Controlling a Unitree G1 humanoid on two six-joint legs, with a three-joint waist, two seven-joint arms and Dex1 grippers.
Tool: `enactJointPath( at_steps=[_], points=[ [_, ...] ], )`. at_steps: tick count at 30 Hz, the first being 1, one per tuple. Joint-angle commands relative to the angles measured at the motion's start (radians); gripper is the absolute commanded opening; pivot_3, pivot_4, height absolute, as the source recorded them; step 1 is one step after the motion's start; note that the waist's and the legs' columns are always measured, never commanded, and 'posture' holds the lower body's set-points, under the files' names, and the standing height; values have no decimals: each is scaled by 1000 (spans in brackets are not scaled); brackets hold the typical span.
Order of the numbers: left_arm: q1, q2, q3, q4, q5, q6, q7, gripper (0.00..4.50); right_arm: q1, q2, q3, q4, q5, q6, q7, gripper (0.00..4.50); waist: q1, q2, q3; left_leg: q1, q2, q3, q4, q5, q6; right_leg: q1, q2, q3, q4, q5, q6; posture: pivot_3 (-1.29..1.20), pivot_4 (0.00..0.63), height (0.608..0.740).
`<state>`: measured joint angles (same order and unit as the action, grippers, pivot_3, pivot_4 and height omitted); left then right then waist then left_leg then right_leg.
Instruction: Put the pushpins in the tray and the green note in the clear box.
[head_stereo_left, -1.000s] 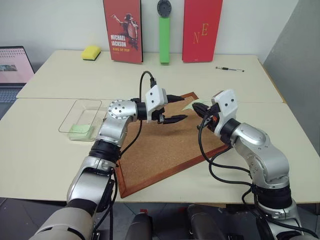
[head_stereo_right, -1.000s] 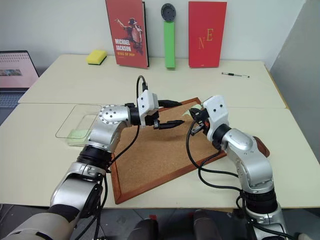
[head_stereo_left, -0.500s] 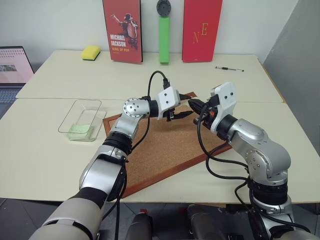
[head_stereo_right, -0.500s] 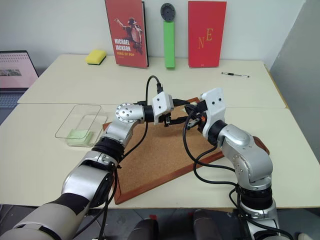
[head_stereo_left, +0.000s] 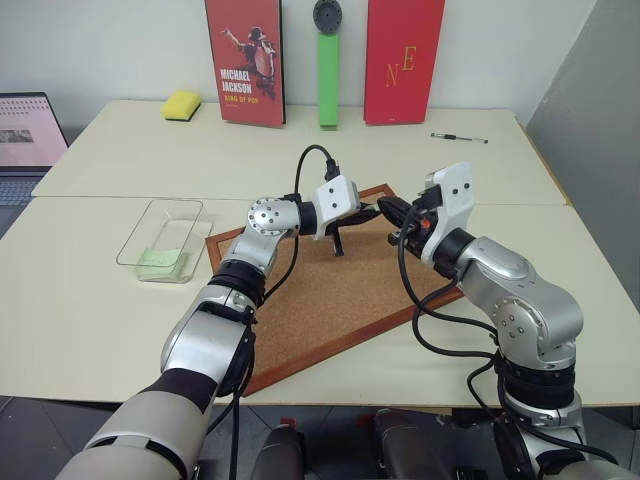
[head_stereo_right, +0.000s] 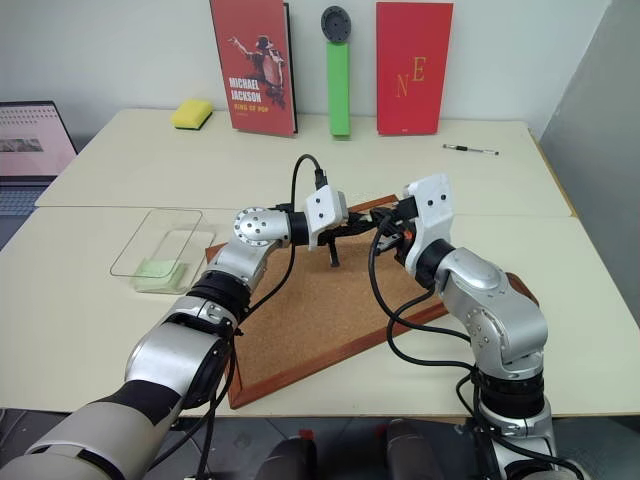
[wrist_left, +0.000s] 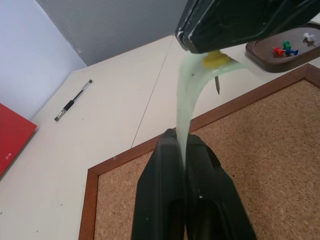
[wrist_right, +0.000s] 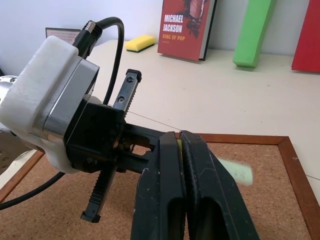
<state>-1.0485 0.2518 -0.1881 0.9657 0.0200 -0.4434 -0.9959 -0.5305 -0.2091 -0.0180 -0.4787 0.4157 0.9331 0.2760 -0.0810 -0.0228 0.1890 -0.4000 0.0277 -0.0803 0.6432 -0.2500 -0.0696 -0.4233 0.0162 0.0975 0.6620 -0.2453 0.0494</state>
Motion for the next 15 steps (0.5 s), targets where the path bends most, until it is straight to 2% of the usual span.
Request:
enactJointPath(
  at_steps=[1, 15],
  points=[
    [-23, 2, 21, -2, -12, 10, -6, 4, -25, 0, -20, -54, 21, -6, -12, 0, 0, 0, 0, 0, 0, 0, 0, 0, 0, 0, 0, 0, 0, 0, 0, 0, 150, 740],
    [14, 8, 6, -24, 11, 12, 3, 4, -34, -16, -101, -119, 79, 32, -67, 0, 0, 0, 0, 0, 0, 0, 0, 0, 0, 0, 0, 0, 1, 0, 0, 0, 150, 740]
  ],
)
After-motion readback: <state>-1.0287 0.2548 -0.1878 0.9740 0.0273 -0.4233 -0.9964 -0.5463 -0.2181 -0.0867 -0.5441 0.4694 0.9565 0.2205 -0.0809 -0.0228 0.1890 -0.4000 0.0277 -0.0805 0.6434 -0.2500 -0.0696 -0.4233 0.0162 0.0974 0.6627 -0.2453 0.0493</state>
